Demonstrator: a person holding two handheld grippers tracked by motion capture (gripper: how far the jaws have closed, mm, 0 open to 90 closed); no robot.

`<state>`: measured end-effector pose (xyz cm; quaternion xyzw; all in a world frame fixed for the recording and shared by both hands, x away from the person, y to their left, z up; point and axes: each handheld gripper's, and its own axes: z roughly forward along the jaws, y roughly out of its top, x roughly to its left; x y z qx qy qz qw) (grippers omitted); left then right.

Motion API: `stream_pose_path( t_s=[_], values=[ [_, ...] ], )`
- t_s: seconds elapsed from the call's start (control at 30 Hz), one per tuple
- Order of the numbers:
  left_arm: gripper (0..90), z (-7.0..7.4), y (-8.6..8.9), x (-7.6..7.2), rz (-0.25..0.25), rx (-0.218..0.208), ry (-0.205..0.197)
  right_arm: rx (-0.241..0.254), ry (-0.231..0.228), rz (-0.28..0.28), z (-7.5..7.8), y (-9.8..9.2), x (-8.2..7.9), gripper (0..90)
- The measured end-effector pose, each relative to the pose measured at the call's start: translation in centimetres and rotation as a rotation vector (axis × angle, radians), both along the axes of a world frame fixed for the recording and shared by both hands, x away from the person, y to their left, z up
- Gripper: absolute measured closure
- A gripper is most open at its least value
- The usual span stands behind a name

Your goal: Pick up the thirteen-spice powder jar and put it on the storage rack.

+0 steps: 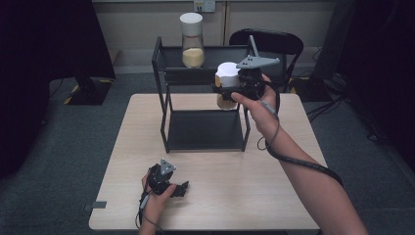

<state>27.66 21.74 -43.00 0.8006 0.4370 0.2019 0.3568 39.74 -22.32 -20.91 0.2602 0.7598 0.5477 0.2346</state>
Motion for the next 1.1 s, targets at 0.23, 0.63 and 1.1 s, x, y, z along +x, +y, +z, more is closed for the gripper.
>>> stream_pose_path(
  t_s=[0.23,0.63,1.1],
  values=[
    [0.0,0.0,0.0,0.0,0.000,0.000,0.000,-0.008,-0.006,-0.015,2.2,0.3,0.5,30.6],
    [0.0,0.0,0.0,0.0,-0.002,0.002,0.001,-0.009,-0.013,-0.030,6.3,1.2,1.6,30.7],
    [0.0,0.0,0.0,0.0,0.000,0.000,0.000,0.023,-0.014,-0.085,8.7,2.2,4.2,30.6]
  ],
)
